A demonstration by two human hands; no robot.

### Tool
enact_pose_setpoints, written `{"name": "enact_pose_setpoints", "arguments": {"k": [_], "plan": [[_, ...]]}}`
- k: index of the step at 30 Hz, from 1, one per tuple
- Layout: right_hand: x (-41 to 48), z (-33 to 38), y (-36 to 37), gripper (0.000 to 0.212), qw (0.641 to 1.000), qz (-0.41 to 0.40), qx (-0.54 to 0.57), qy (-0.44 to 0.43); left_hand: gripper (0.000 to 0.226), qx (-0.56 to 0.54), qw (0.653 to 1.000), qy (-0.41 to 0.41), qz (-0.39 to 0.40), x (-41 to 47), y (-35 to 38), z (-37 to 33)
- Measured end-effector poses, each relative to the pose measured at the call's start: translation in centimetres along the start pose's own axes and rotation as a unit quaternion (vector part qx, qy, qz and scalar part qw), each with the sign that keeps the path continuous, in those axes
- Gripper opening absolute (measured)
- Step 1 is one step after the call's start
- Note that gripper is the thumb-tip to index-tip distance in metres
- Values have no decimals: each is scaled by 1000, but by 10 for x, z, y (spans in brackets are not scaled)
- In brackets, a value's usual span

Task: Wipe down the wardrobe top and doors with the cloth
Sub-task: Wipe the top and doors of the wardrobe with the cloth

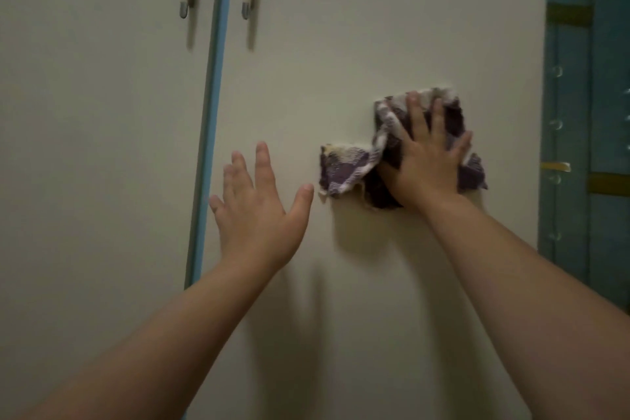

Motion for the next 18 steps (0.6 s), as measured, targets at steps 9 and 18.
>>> {"name": "enact_pose_setpoints", "arguments": {"k": [9,18], "plan": [[-13,-34,0,82,968,-27,67,242,75,-10,999,32,9,-4,-1,-17],[22,44,9,79,993,-81,9,-85,72,-62,996,66,-23,33,-15,-58]]}}
Point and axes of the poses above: each hand's wrist, its own x-axis towards the middle knuckle, its own y-axis out of the palm, z = x × y, the point moved 3 cm from there along x, towards the middle knuckle, and after that the axes turned 5 degrees about -y, right-handed, at the moved point
